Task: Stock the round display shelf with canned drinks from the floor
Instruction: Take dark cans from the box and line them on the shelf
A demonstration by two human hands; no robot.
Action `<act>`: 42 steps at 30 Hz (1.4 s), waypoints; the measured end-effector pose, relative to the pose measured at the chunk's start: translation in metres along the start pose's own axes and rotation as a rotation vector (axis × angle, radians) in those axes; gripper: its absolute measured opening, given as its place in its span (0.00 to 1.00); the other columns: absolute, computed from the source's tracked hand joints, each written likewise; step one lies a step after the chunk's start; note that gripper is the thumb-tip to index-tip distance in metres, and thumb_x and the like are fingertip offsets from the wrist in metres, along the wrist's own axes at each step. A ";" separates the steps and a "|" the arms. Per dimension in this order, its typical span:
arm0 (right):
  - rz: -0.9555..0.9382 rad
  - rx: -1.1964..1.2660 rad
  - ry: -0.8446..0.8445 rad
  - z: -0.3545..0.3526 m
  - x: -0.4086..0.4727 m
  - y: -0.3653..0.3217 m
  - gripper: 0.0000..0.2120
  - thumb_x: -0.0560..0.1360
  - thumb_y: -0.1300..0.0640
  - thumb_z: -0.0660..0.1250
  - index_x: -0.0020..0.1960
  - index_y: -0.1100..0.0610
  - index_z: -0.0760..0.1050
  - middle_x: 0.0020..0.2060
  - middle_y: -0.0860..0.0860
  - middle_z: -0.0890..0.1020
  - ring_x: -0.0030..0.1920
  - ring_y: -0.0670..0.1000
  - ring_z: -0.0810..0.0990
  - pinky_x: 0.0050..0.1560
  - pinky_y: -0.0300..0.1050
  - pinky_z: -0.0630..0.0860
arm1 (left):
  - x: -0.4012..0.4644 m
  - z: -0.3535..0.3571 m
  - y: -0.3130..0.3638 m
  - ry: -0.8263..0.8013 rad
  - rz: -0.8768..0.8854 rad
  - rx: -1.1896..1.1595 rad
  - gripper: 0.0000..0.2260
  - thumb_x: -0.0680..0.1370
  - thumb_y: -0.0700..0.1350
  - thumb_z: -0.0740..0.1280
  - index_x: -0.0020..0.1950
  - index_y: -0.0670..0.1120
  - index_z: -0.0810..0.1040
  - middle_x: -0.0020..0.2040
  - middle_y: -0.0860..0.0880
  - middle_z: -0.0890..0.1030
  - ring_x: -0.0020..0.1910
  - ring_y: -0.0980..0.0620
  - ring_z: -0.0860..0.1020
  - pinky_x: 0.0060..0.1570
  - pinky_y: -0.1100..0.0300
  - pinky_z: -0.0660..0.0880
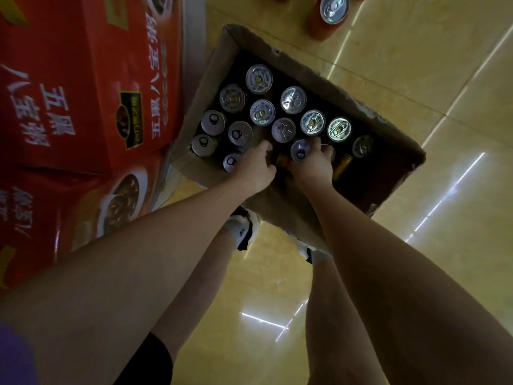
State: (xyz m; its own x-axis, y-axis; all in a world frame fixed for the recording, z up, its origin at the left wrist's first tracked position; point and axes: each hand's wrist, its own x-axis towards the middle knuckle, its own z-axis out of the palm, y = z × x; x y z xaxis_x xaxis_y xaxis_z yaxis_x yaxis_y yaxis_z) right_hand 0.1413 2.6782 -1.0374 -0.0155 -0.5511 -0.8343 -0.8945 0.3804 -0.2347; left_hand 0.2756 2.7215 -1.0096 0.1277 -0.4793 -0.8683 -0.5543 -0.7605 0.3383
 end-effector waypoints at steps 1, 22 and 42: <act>-0.005 0.006 -0.010 0.004 0.004 0.000 0.31 0.73 0.52 0.72 0.71 0.54 0.61 0.69 0.61 0.62 0.59 0.65 0.75 0.55 0.53 0.76 | 0.005 0.003 -0.001 0.006 -0.006 -0.007 0.20 0.78 0.41 0.65 0.70 0.46 0.68 0.65 0.45 0.74 0.59 0.45 0.75 0.58 0.49 0.75; -0.337 -0.081 -0.044 -0.133 -0.175 -0.063 0.28 0.68 0.52 0.73 0.63 0.55 0.64 0.55 0.56 0.76 0.52 0.57 0.78 0.49 0.54 0.78 | -0.154 -0.075 0.060 0.014 0.018 -0.035 0.19 0.79 0.41 0.65 0.69 0.44 0.67 0.65 0.42 0.74 0.62 0.43 0.74 0.58 0.49 0.74; -1.025 -0.314 -0.071 -0.442 -0.565 -0.259 0.27 0.68 0.51 0.77 0.61 0.61 0.75 0.44 0.55 0.81 0.41 0.52 0.79 0.38 0.43 0.75 | -0.572 -0.296 0.250 0.482 0.442 -0.277 0.30 0.61 0.33 0.80 0.62 0.46 0.78 0.55 0.50 0.82 0.53 0.54 0.78 0.52 0.60 0.76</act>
State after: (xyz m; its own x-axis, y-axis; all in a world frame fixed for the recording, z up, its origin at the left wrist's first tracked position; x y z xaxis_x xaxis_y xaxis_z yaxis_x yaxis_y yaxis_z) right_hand 0.1843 2.5626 -0.2847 0.8247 -0.4509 -0.3415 -0.5409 -0.4522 -0.7091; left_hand 0.3078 2.6756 -0.3209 0.3244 -0.8605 -0.3928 -0.4166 -0.5028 0.7574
